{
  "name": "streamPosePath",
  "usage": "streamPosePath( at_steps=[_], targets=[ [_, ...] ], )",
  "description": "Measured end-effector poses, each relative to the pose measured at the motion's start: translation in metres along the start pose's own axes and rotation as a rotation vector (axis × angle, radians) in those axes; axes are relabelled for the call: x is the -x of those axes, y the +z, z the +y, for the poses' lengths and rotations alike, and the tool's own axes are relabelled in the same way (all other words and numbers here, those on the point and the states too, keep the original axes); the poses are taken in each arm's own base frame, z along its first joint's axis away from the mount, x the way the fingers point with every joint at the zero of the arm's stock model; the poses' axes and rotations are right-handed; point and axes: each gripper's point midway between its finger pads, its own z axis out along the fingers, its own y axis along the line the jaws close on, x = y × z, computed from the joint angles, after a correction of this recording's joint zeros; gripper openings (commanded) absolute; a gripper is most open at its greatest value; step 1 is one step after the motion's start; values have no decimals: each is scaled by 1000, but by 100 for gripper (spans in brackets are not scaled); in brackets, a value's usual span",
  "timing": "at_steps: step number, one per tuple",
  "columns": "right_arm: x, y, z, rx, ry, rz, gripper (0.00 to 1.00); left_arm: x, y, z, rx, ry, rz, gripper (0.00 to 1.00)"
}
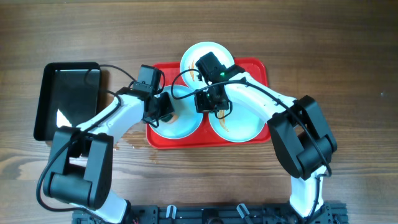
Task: Clean dirty plates on tray and stack at the side
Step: 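Wipe the plate's inner surface with the sponge in circular strokes, then lift the scrubbed plate with the right gripper and tilt it up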
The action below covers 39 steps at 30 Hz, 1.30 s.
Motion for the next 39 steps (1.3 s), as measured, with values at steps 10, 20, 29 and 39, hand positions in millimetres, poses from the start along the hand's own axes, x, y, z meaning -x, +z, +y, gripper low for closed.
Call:
streamPosePath(
  at_steps=[10, 20, 29, 39],
  targets=[
    [0, 0, 0, 0, 0, 0, 5, -15, -10, 31, 120, -48, 70, 4],
    [-2, 0, 4, 17, -3, 9, 4, -28, -19, 45, 195, -55, 124, 4],
    [-3, -1, 6, 19, -5, 14, 4, -12, -63, 27, 113, -39, -5, 4],
    [12, -21, 17, 17, -39, -6, 4, -15, -72, 9, 15, -26, 10, 4]
  ],
)
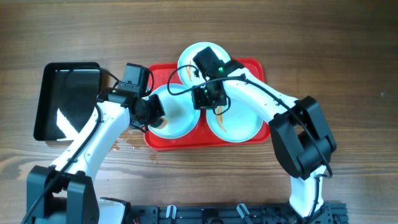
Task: Clean dirty plates on tray and stack at the side
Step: 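Lift the scrubbed plate with the right gripper and tilt it up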
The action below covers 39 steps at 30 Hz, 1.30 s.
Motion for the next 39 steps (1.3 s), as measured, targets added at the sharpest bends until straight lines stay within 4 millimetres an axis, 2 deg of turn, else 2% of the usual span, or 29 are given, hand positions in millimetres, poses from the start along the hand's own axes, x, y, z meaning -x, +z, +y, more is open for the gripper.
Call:
streamPosePath(
  at_steps=[7, 14, 22, 28, 36, 39],
  targets=[
    [27, -41, 3, -98, -48, -74, 4, -1, -4, -4, -21, 6, -2, 4],
    [38, -66, -20, -277, -58, -127, 4, 2, -21, -9, -54, 19, -47, 4],
    [39, -81, -54, -481, -65, -151, 4, 4, -21, -10, -59, 36, -56, 4],
    [41, -89, -68, -572, -71, -167, 4, 12, -22, -16, -81, 46, -91, 4],
    [44, -94, -72, -605, -72, -187, 4, 14, -23, -18, -87, 51, -100, 4],
    [45, -103, -69, -596, -71, -209, 4, 14, -23, -18, -86, 51, -101, 4]
  ],
)
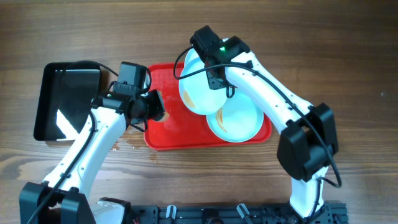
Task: Clean dirty plates on tray and stack at the side
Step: 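Lift the scrubbed plate with the right gripper and tilt it up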
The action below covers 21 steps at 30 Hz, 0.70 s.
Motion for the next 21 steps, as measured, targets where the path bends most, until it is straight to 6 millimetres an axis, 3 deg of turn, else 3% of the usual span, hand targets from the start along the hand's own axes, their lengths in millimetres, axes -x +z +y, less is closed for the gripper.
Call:
streamPosePath(
  at_steps=[8, 21],
  targets=[
    [10, -40, -4, 36, 11, -98, 4, 0, 0, 0, 0, 0, 1, 4],
    [7, -77, 28, -169, -153, -276, 4, -6, 0, 4, 15, -5, 24, 4]
  ],
)
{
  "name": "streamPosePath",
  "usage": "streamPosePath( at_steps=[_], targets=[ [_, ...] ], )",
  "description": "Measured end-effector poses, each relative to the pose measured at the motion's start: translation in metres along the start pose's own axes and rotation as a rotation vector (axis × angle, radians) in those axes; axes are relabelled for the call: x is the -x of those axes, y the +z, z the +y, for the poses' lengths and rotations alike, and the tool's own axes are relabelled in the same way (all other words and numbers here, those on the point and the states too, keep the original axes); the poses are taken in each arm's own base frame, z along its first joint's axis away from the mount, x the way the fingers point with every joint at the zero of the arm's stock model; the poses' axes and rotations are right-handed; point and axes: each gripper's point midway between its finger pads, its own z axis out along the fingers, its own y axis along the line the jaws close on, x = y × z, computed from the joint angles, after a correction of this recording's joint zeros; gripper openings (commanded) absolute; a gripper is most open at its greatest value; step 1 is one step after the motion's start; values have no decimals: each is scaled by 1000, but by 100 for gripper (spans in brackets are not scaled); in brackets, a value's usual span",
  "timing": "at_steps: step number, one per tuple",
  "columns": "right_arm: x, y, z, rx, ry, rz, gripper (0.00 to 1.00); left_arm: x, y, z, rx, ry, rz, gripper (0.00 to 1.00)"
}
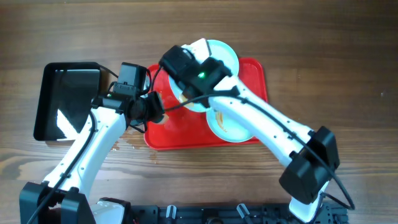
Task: Clean dirty plates on tray and stack at the side
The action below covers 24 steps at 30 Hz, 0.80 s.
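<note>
The red tray (168,134) lies mid-table. One white plate (225,55) sits at its back edge. Another plate (231,127), streaked with brown, rests at its front right. A third plate (195,103) shows only as a pale sliver under my right arm, lifted over the tray's middle. My right gripper (181,93) is shut on this plate, its fingers hidden by the wrist. My left gripper (155,112) hovers at the tray's left edge, pointing right, and its jaws are too dark to read.
A black bin (67,99) stands at the left, beside my left arm. Bare wooden table (348,74) lies right of the tray. Small crumbs or stains (134,146) mark the wood near the tray's front left corner.
My right gripper has carried the lifted plate leftward, from the tray's back middle to over its left half. The plate is now mostly hidden under the arm. The left arm has stayed put.
All three plates lay on the tray, with both grippers at the front left plate. Then my left gripper was at that plate's left rim. Later the right gripper held the plate tilted above the tray, the left gripper back at the tray's edge. Now the plate is further left.
</note>
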Motion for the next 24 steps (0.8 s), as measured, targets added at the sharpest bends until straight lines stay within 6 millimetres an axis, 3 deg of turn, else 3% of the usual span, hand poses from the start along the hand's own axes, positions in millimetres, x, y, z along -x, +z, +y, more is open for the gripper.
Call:
streamPosePath(
  at_steps=[9, 24],
  targets=[
    [8, -31, 11, -132, -71, -130, 4, 0, 0, 0, 1, 0, 2, 4],
    [14, -41, 14, -166, -64, -185, 4, 0, 0, 0, 1, 0, 2, 4]
  ],
)
